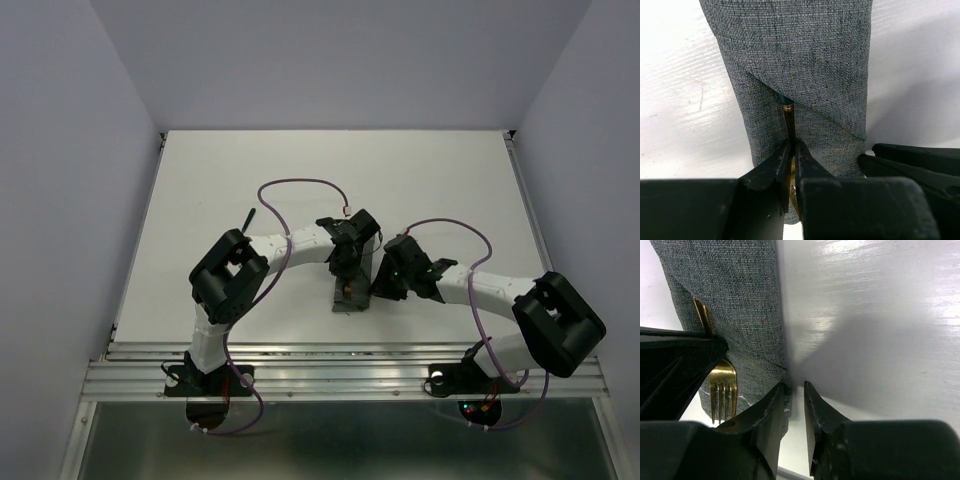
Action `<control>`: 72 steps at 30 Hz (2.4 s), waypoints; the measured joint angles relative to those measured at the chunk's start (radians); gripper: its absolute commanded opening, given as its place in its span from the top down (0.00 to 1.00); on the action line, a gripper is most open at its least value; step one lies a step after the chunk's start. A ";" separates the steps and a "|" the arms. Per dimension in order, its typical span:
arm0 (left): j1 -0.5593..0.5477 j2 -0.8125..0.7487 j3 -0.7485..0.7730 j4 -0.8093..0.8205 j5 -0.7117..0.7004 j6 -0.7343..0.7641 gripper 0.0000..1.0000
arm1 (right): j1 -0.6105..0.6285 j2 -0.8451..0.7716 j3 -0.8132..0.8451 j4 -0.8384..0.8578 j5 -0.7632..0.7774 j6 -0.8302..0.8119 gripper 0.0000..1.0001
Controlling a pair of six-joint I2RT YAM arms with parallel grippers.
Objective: Fold the napkin into a case and place the utensils inside
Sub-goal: Move the smaller rectangle-folded napkin to the center of the board, then pick up the knife from the center of the board.
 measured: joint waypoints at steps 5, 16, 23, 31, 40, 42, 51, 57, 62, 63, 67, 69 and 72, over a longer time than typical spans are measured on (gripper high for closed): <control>0.000 0.000 0.000 0.000 0.003 0.000 0.85 | 0.000 0.003 0.000 0.009 -0.003 0.001 0.77; 0.013 0.000 -0.005 0.002 0.012 0.001 0.85 | 0.000 0.003 0.000 0.009 -0.003 0.003 0.77; 0.026 -0.006 -0.016 0.008 0.018 0.003 0.83 | 0.000 0.003 0.000 0.009 -0.003 0.002 0.77; 0.029 -0.006 -0.019 0.008 0.018 0.008 0.65 | 0.000 0.003 0.000 0.009 -0.003 0.002 0.74; 0.029 -0.043 -0.020 -0.025 0.010 0.015 0.62 | 0.000 -0.003 0.000 0.003 0.002 0.001 0.59; 0.029 -0.064 -0.020 -0.044 -0.001 0.019 0.62 | 0.000 -0.017 0.001 -0.014 0.011 -0.001 0.55; 0.060 -0.189 -0.009 -0.138 -0.078 0.051 0.61 | -0.006 -0.125 0.058 -0.133 0.090 -0.027 0.33; 0.297 -0.277 -0.021 -0.155 -0.129 0.107 0.35 | -0.006 -0.179 0.105 -0.196 0.137 -0.046 0.23; 0.511 -0.291 -0.022 -0.158 -0.217 0.168 0.32 | -0.006 -0.181 0.117 -0.225 0.154 -0.057 0.22; 0.546 -0.287 -0.022 -0.157 -0.223 0.180 0.32 | -0.006 -0.181 0.117 -0.232 0.156 -0.058 0.22; 0.650 -0.249 -0.022 -0.129 -0.245 0.237 0.32 | -0.006 -0.181 0.117 -0.241 0.157 -0.058 0.21; 0.693 -0.203 -0.022 -0.107 -0.244 0.262 0.33 | -0.006 -0.181 0.117 -0.241 0.157 -0.058 0.22; 0.726 -0.124 -0.021 -0.076 -0.213 0.294 0.35 | -0.006 -0.181 0.117 -0.243 0.157 -0.057 0.21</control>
